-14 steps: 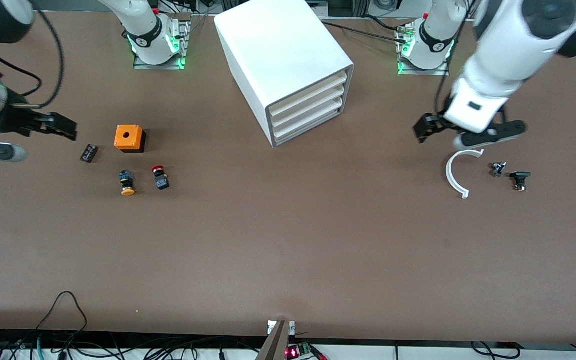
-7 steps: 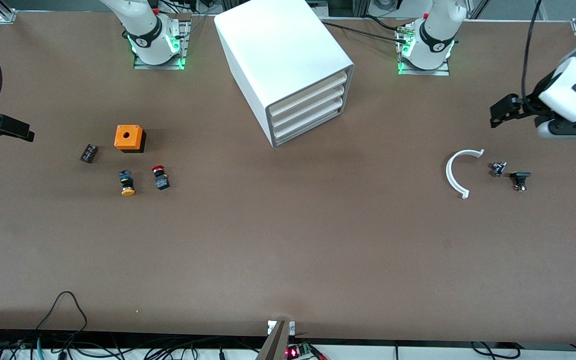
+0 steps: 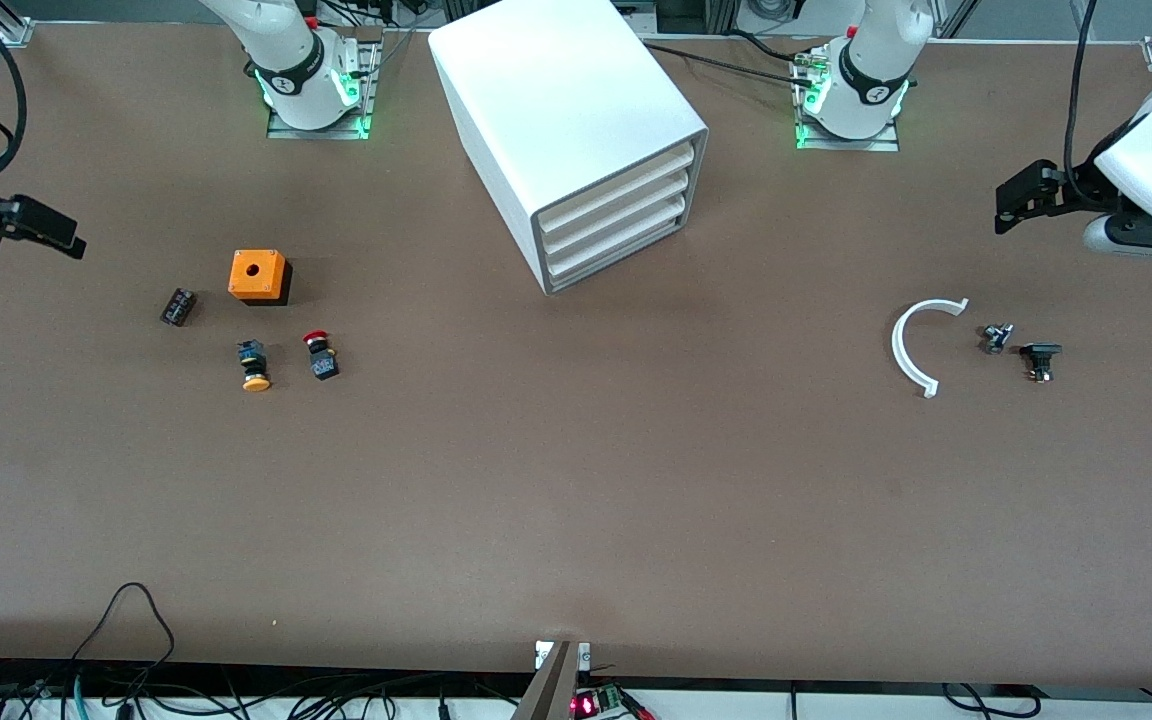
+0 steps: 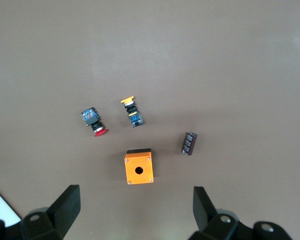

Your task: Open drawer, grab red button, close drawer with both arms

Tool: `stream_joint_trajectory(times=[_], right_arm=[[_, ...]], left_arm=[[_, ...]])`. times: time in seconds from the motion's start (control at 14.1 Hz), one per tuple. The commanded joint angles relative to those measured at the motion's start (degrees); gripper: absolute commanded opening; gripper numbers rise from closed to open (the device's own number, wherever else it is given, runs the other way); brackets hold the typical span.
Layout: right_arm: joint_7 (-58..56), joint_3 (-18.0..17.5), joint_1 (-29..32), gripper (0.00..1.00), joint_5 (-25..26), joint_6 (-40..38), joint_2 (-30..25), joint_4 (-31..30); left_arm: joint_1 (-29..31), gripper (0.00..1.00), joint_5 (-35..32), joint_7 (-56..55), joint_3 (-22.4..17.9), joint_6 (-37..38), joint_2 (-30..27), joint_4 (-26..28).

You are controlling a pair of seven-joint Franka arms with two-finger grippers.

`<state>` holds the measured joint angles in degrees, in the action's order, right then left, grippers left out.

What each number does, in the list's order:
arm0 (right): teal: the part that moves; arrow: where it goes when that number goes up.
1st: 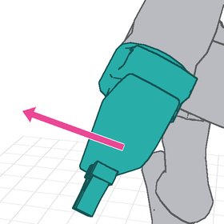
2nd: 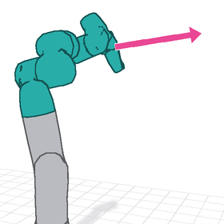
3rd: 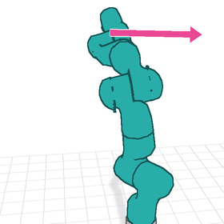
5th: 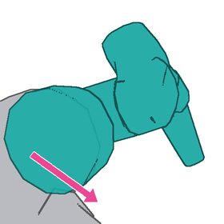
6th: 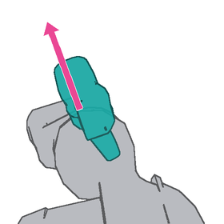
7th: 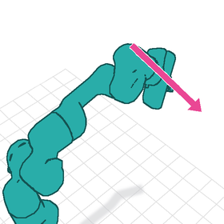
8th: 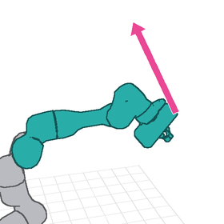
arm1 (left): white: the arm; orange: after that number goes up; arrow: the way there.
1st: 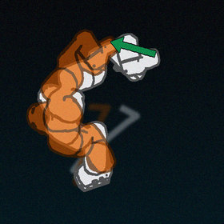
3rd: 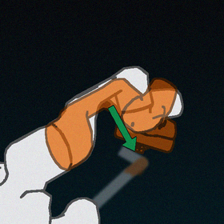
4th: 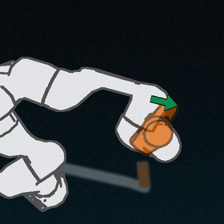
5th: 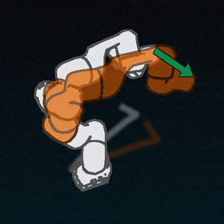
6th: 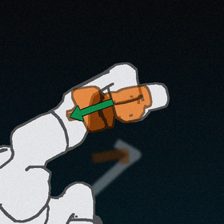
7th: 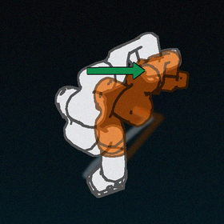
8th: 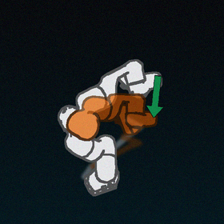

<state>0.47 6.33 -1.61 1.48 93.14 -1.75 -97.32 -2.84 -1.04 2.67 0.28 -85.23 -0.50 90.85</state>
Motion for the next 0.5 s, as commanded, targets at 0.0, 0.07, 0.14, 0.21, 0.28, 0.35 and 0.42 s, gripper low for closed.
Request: stream_joint_trajectory(times=[0.0,0.07,0.14,0.21,0.28,0.35,0.42], right_arm=[[1.02,-0.36,-0.06,1.0,0.01,3.96,-4.21,-5.94],[0.93,-0.36,-0.06,1.0,0.18,6.33,-5.62,-8.21],[0.85,-0.36,-0.06,1.0,0.19,7.31,-6.59,-9.46],[0.76,-0.36,-0.06,1.0,0.27,7.14,-6.6,-9.47],[0.24,-0.36,-0.06,1.0,0.36,6.79,-6.25,-9.21],[-1.34,-0.18,-0.06,1.0,0.53,6.18,-6.08,-9.03],[-2.74,-0.09,0.03,1.0,0.54,4.96,-5.64,-8.16]], left_arm=[[0.91,1.0,-0.11,1.82,0.42,1.2,0.23,-1.2],[0.91,1.0,-0.11,1.82,0.6,1.2,0.23,-1.2],[0.91,1.0,-0.11,1.73,0.77,1.2,0.23,-1.2],[0.91,1.0,-0.11,1.73,0.77,1.2,0.23,-1.2],[0.82,1.0,-0.11,1.73,0.77,1.2,0.23,-1.2],[0.82,1.0,-0.11,1.73,0.77,1.2,0.23,-1.55],[0.9,1.0,-0.11,1.73,0.69,1.2,0.23,-1.55]])
